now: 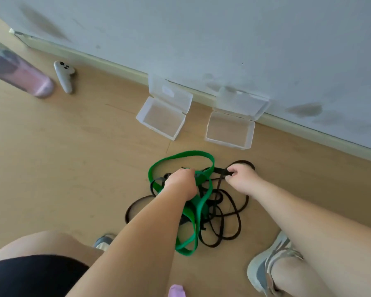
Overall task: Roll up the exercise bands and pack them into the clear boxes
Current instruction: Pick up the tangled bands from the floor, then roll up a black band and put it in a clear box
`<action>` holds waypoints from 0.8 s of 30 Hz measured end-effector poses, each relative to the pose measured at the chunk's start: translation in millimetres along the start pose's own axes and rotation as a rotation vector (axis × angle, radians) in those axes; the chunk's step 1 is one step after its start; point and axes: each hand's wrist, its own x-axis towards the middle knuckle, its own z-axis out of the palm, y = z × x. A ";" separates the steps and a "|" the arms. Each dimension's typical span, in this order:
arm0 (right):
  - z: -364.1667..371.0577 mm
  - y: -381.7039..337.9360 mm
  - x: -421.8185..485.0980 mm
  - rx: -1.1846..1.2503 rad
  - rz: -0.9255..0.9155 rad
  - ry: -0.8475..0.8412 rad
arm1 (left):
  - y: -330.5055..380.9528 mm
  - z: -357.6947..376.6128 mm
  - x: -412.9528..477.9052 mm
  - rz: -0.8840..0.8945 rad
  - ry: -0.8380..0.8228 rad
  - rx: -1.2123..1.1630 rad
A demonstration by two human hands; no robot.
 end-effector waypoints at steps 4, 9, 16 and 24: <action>-1.7 13.2 19.9 -0.025 -0.019 0.056 | 16.2 12.5 11.6 0.072 0.119 -0.103; -2.8 22.0 32.8 -0.049 -0.052 0.045 | 38.4 22.4 13.7 0.131 0.107 0.002; -0.1 7.6 66.6 -0.134 -0.127 0.113 | 57.3 29.8 29.6 0.155 0.154 0.027; 4.8 20.5 88.9 -0.772 -0.021 0.170 | 45.5 29.6 43.3 0.204 0.155 -0.013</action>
